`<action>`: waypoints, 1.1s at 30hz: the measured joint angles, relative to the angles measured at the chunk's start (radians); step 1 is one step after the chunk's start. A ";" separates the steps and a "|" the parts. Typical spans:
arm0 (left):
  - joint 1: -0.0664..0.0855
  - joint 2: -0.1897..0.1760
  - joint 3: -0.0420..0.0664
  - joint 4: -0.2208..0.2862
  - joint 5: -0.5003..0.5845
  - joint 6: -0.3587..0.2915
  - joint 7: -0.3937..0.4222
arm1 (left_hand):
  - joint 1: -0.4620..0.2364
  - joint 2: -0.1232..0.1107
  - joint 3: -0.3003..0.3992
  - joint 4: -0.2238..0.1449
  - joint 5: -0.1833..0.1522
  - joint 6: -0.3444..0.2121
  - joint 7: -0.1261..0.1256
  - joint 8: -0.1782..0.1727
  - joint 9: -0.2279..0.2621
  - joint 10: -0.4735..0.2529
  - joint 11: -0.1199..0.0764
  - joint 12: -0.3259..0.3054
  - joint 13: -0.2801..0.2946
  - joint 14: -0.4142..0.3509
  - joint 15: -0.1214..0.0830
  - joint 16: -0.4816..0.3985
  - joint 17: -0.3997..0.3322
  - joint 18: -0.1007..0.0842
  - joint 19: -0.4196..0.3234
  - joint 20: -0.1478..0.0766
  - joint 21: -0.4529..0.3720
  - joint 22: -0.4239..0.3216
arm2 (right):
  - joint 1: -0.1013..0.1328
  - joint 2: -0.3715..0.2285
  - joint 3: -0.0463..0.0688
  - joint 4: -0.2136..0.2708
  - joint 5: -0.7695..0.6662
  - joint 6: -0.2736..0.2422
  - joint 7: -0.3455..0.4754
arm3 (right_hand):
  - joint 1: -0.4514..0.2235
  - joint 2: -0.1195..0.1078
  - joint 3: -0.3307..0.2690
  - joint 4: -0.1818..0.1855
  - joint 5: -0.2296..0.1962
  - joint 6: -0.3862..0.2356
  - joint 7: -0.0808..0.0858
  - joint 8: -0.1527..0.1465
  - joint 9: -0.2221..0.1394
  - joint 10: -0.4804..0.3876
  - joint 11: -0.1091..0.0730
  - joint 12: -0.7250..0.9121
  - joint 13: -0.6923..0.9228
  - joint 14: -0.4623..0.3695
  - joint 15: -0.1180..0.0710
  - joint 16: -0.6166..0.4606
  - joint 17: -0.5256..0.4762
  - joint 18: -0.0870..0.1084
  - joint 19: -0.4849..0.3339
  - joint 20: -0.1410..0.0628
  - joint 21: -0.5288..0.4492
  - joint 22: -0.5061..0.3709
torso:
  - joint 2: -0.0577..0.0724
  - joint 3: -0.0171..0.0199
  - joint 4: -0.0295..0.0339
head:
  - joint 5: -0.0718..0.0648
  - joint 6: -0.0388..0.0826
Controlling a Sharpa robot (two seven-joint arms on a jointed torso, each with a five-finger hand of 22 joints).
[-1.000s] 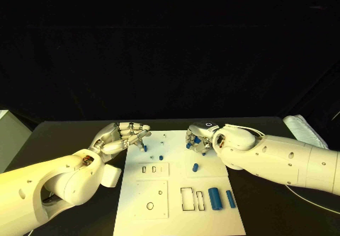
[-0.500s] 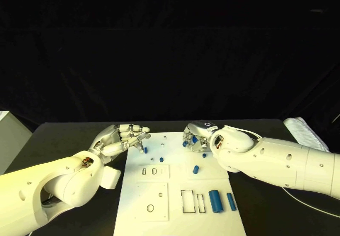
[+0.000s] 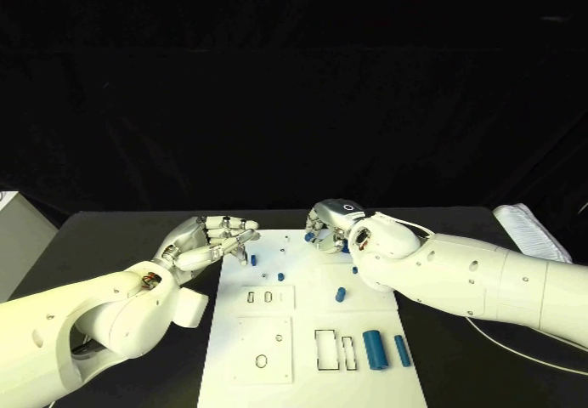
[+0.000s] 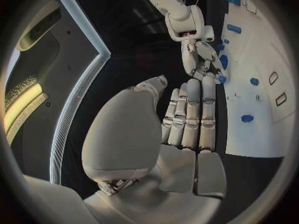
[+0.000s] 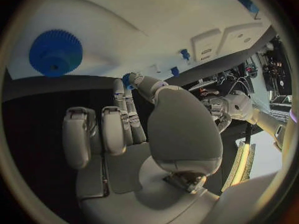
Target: Assemble the parts on the task board
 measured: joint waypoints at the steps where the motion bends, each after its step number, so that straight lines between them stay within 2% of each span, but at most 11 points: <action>1: 0.000 0.000 0.000 0.000 0.000 0.000 0.000 | 0.000 0.000 0.000 0.000 0.000 0.000 0.000 0.000 0.000 0.000 0.000 0.000 0.000 0.000 0.000 0.000 0.000 0.000 0.000 0.000 0.000 0.000 | 0.000 0.008 0.000 -0.008 0.000 -0.005 -0.002 | 0.000 0.000 0.000 0.000 0.000 0.000 0.000 0.000 0.000 0.000 0.000 0.000 0.000 0.000 0.000 0.000 0.000 0.000 0.000 0.000 0.000 0.000 | 0.000 0.0001 0.0000 | 0.000 -0.001; 9: 0.003 0.000 0.000 0.000 -0.002 0.001 -0.002 | 0.000 0.000 0.000 0.000 0.000 0.000 0.000 0.000 0.000 0.000 0.000 0.000 0.001 0.000 0.000 0.000 0.000 0.000 0.000 0.000 0.000 0.002 | -0.002 0.056 0.001 -0.051 -0.001 -0.033 -0.009 | 0.000 0.000 0.000 0.000 -0.002 0.000 0.000 0.000 0.000 0.000 0.000 0.000 0.000 0.000 0.000 0.000 -0.001 0.000 0.000 0.000 0.000 0.000 | 0.004 -0.0002 0.0043 | 0.003 -0.004; 15: 0.004 0.000 0.000 0.000 -0.003 0.002 -0.003 | 0.000 0.000 0.003 -0.003 0.000 0.000 0.000 0.000 0.001 0.000 0.000 0.000 0.001 0.000 0.000 0.000 0.000 0.000 -0.003 0.003 0.000 0.002 | -0.003 0.075 0.001 -0.064 -0.002 -0.049 -0.009 | 0.000 0.000 0.000 0.000 -0.003 -0.002 -0.002 0.000 0.000 0.000 0.000 0.000 0.000 0.000 0.000 0.000 -0.001 0.000 0.000 0.000 0.000 0.000 | 0.007 -0.0030 0.0108 | 0.000 -0.003; 22: 0.011 0.000 0.000 0.000 -0.004 0.002 -0.004 | 0.000 0.000 0.003 -0.003 0.000 0.000 0.000 0.000 0.001 0.000 0.000 0.000 0.001 0.000 0.000 0.000 0.000 0.000 -0.003 0.003 0.000 0.002 | -0.004 0.093 0.002 -0.079 -0.002 -0.057 -0.008 | 0.000 0.000 0.000 0.000 -0.003 -0.002 -0.002 0.000 0.000 0.000 0.000 0.000 0.000 0.000 0.000 0.000 -0.002 0.000 0.000 0.000 0.000 0.000 | 0.010 -0.0046 0.0115 | 0.002 -0.002; 33: 0.017 -0.001 0.000 0.000 -0.006 0.003 -0.005 | 0.000 0.000 0.003 -0.003 0.000 0.000 0.000 0.000 0.000 0.000 0.000 0.000 0.001 0.000 0.000 0.000 0.000 0.000 -0.003 0.004 0.000 0.002 | -0.009 0.108 0.002 -0.092 0.001 -0.057 -0.005 | 0.000 -0.001 0.000 0.000 0.001 -0.003 -0.001 0.002 0.000 0.000 0.000 0.000 0.001 0.000 0.000 0.000 -0.004 0.000 0.000 0.000 0.000 0.000 | 0.010 -0.0052 0.0121 | 0.006 -0.009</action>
